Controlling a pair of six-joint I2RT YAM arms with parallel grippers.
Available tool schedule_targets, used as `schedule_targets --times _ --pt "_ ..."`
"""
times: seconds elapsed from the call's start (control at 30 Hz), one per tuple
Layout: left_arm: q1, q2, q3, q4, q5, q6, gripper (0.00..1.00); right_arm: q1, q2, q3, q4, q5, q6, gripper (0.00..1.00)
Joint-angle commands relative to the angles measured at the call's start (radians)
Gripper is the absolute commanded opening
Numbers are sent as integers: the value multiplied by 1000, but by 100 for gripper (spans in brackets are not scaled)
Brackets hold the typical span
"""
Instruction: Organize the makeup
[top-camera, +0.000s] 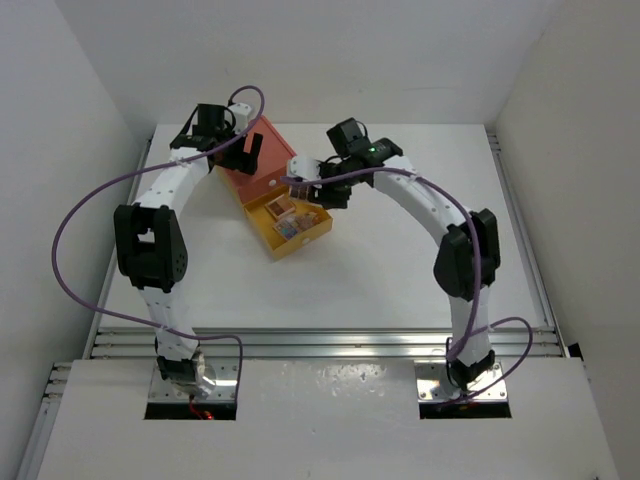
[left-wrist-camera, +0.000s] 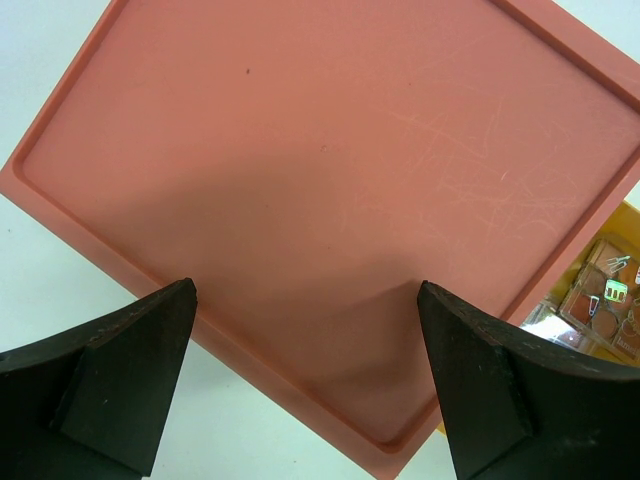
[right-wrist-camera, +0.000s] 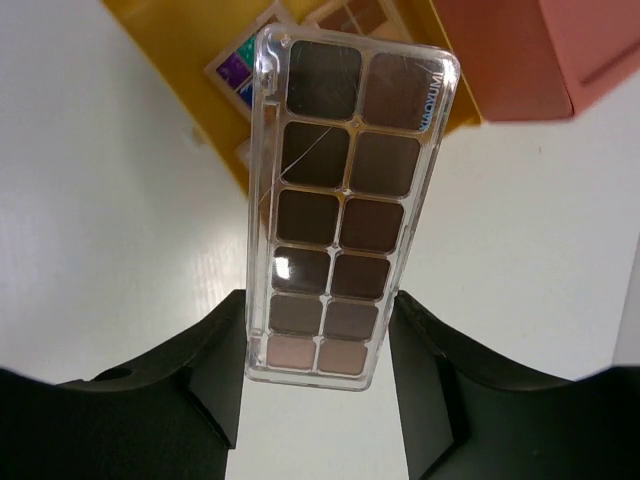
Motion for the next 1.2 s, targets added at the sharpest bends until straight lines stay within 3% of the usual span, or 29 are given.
schedule_targets --times 0.0,0.1,0.3,0.4,0.63,0.77,0.9,1.03,1.07,1.1,1.17 --pt "20 -30 -22 -51 -7 6 99 43 106 18 159 -61 -104 13" --pt "20 -30 -41 -51 -7 15 99 61 186 52 255 -57 -101 10" --pt "30 -30 -41 -51 2 15 99 87 302 45 459 25 -89 12" --pt "30 -30 -41 -51 2 15 99 96 319 30 470 43 -111 22" --pt "39 -21 -41 -51 13 15 99 116 267 -93 585 86 -103 65" --pt "39 -21 -41 -51 13 15 99 119 238 -97 641 114 -107 75" --pt "39 -21 -41 -51 13 15 99 125 183 -106 698 129 -80 79" --pt "39 -21 -41 -51 13 15 99 124 54 -266 958 198 114 81" --pt "39 -21 -41 -51 13 15 99 127 -7 -305 1064 240 280 81" --pt "39 -21 -41 -51 4 15 99 125 -71 -433 1112 276 343 81" --pt "39 -12 -41 -51 4 15 99 128 -153 -506 1223 293 553 72"
